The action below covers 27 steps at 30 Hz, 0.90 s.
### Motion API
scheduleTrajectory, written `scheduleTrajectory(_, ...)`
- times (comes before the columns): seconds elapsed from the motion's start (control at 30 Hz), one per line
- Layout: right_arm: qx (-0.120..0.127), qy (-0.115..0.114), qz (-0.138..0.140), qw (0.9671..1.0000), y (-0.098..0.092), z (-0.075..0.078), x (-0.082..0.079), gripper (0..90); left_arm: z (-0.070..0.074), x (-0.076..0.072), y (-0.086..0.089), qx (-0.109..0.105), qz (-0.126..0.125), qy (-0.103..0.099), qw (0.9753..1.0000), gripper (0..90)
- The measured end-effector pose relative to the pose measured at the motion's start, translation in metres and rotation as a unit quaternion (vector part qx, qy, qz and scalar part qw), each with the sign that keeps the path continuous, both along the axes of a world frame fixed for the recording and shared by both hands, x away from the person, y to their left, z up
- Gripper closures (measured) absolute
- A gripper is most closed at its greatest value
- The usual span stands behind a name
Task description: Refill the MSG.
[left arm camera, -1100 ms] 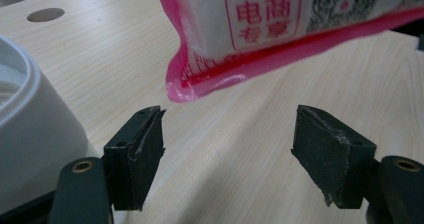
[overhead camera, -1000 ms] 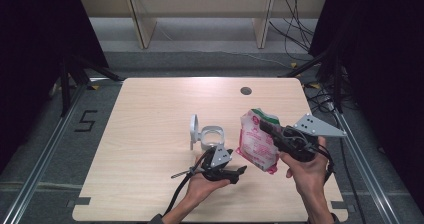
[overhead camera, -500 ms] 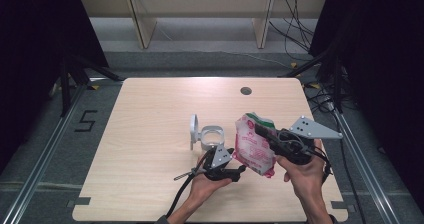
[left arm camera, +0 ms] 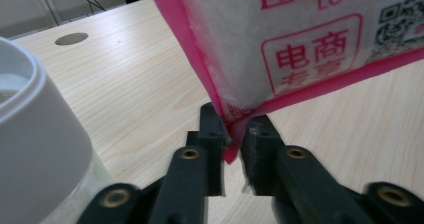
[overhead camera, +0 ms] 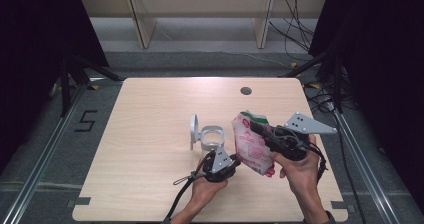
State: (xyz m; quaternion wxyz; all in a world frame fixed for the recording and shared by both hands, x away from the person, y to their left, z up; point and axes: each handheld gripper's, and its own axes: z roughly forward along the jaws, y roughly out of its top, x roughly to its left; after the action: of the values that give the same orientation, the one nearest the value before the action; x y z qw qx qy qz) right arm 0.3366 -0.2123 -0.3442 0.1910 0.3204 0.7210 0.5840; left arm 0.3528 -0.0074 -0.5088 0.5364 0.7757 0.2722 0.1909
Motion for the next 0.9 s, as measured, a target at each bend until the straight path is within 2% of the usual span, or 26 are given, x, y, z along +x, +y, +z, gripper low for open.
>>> scheduleTrajectory(0.07,0.002,-0.001,-0.001,1.0000,-0.001,0.001,0.004,90.0,0.000,-0.001,-0.002,-0.002,0.003,0.003,1.0000,81.2)
scheduleTrajectory(0.1,0.001,0.007,-0.004,1.0000,-0.001,0.001,0.003,90.0,0.000,0.000,-0.002,0.002,0.001,0.004,1.0000,81.4)
scheduleTrajectory(0.13,0.003,0.000,0.003,1.0000,-0.001,0.001,0.007,90.0,0.000,-0.001,-0.003,-0.001,0.003,0.006,1.0000,81.6)
scheduleTrajectory(0.17,0.003,0.006,-0.005,1.0000,0.000,0.002,0.007,90.0,0.000,-0.002,-0.005,-0.008,0.004,0.008,0.9999,81.8)
scheduleTrajectory(0.2,0.003,0.003,-0.002,1.0000,0.000,0.002,0.009,90.0,0.000,-0.003,-0.005,-0.006,0.004,0.006,1.0000,82.0)
scheduleTrajectory(0.23,0.001,-0.010,-0.004,0.9999,0.000,0.003,0.011,90.0,0.000,-0.003,-0.006,-0.010,0.003,0.005,0.9999,82.2)
scheduleTrajectory(0.27,0.008,0.009,-0.007,0.9999,0.001,0.004,0.009,90.0,0.001,-0.003,-0.006,-0.012,0.000,0.005,0.9999,82.3)
scheduleTrajectory(0.3,0.006,0.001,-0.002,1.0000,0.001,0.004,0.012,90.0,0.002,-0.005,-0.006,-0.013,0.004,0.007,0.9999,82.4)
scheduleTrajectory(0.4,0.012,0.000,0.000,0.9999,0.004,0.006,0.016,90.0,0.002,-0.007,-0.007,-0.020,0.009,0.004,0.9997,82.6)
scheduleTrajectory(0.53,0.003,-0.006,0.000,1.0000,0.010,0.009,0.021,90.0,0.002,-0.011,-0.009,-0.033,0.010,0.010,0.9994,82.9)
scheduleTrajectory(0.6,0.002,-0.010,-0.003,0.9999,0.011,0.009,0.022,90.0,0.003,-0.013,-0.010,-0.028,0.014,0.006,0.9995,83.0)
scheduleTrajectory(0.63,0.003,-0.006,-0.003,1.0000,0.014,0.010,0.024,90.0,0.002,-0.014,-0.011,-0.031,0.020,0.004,0.9993,83.2)
scheduleTrajectory(0.67,0.003,0.002,-0.004,1.0000,0.016,0.011,0.024,90.0,0.002,-0.015,-0.012,-0.036,0.025,0.012,0.9990,83.2)
scheduleTrajectory(0.7,-0.001,0.000,-0.001,1.0000,0.017,0.011,0.026,90.0,0.000,-0.013,-0.012,-0.043,0.024,0.014,0.9987,83.3)
scheduleTrajectory(0.73,-0.004,-0.002,-0.003,1.0000,0.018,0.010,0.028,90.0,0.000,-0.014,-0.012,-0.038,0.030,0.016,0.9987,83.3)
scheduleTrajectory(0.77,-0.002,0.008,-0.006,0.9999,0.019,0.010,0.028,90.0,-0.001,-0.015,-0.014,-0.043,0.036,0.014,0.9983,83.3)
scheduleTrajectory(0.83,-0.007,0.002,-0.002,1.0000,0.020,0.009,0.031,90.0,-0.003,-0.016,-0.015,-0.039,0.042,0.014,0.9983,83.3)
scheduleTrajectory(0.87,-0.011,0.012,-0.006,0.9998,0.024,0.008,0.032,90.0,-0.003,-0.016,-0.016,-0.042,0.040,0.015,0.9982,83.4)
scheduleTrajectory(0.9,-0.010,0.009,-0.004,0.9999,0.025,0.007,0.034,90.0,-0.006,-0.017,-0.018,-0.057,0.042,0.023,0.9972,83.4)
